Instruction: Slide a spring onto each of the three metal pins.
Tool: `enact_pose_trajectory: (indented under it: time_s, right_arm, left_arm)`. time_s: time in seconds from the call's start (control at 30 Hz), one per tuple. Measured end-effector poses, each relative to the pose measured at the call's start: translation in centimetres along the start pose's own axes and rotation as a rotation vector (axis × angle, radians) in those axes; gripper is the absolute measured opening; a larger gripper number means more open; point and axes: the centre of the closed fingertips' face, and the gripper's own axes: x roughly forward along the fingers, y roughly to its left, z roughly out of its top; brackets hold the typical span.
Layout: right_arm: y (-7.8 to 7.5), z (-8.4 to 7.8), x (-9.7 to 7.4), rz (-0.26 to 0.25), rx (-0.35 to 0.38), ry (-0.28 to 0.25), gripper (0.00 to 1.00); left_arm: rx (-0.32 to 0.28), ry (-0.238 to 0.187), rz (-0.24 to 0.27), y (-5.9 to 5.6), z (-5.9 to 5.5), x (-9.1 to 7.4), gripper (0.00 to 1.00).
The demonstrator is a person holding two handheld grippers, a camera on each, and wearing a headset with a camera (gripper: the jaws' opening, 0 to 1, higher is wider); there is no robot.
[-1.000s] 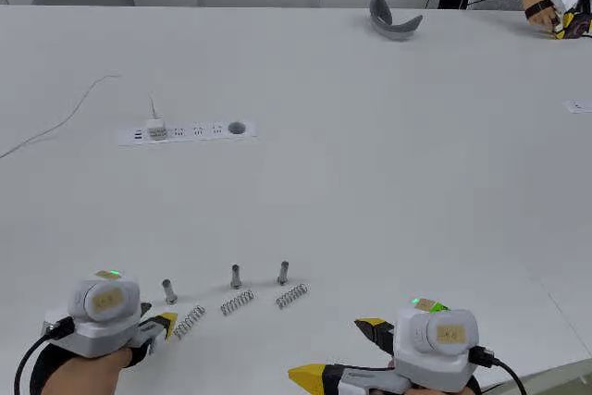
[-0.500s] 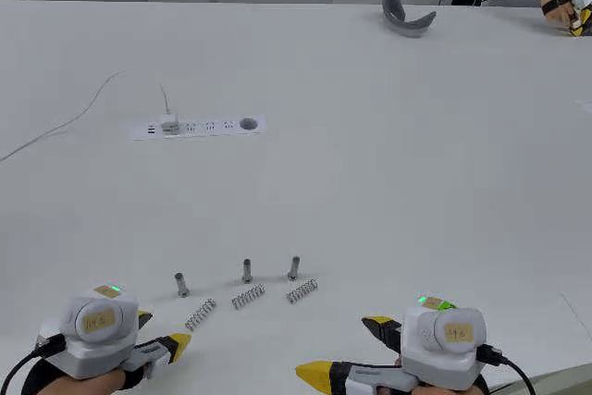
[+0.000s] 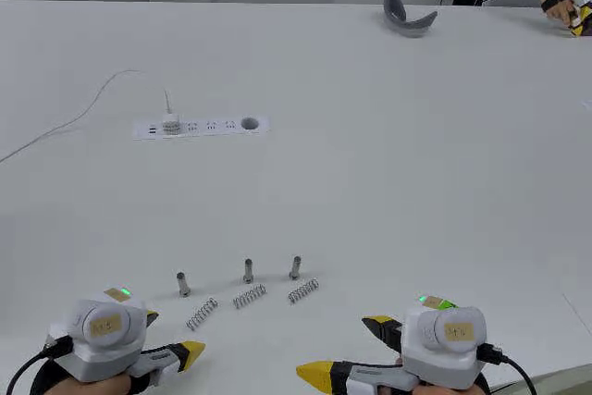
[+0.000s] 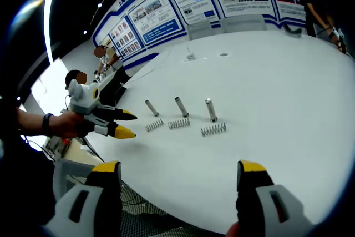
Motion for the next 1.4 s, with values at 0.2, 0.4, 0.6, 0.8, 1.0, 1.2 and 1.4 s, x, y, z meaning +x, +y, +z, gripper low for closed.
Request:
enact_pose_trajectory:
  time_s: [0.2,0.4,0.6,0.8,1.0,1.2,1.4]
  right_arm:
    - [0.0,0.0,-0.2,-0.003,0.004,-0.001,0.87]
    - [-0.1,0.2,-0.2,-0.004,0.007,-0.006,0.87]
    - [0.0,0.2,-0.2,-0.003,0.009,-0.004,0.87]
    - [0.1,0.2,-0.1,-0.001,0.011,-0.006,0.87]
    - [0.0,0.2,-0.2,-0.004,0.012,-0.005,0.87]
    - [0.0,0.1,-0.2,-0.003,0.014,-0.002,0.87]
    - [-0.3,0.0,-0.2,-0.009,0.015,-0.006,0.87]
  left_arm:
    - [0.013,0.005,-0.015,-0.5,0.3,0.6,0.52]
    - [0.039,0.017,-0.043,-1.2,0.4,1.3,0.53]
    - [0.049,0.033,-0.056,-1.3,0.3,1.9,0.51]
    - [0.042,0.039,-0.063,-1.3,0.3,2.6,0.46]
    - [0.043,0.050,-0.044,-0.8,0.2,3.3,0.37]
    - [-0.006,0.049,-0.031,-0.3,0.0,4.0,0.31]
    - [0.012,0.055,0.018,0.2,0.2,4.1,0.19]
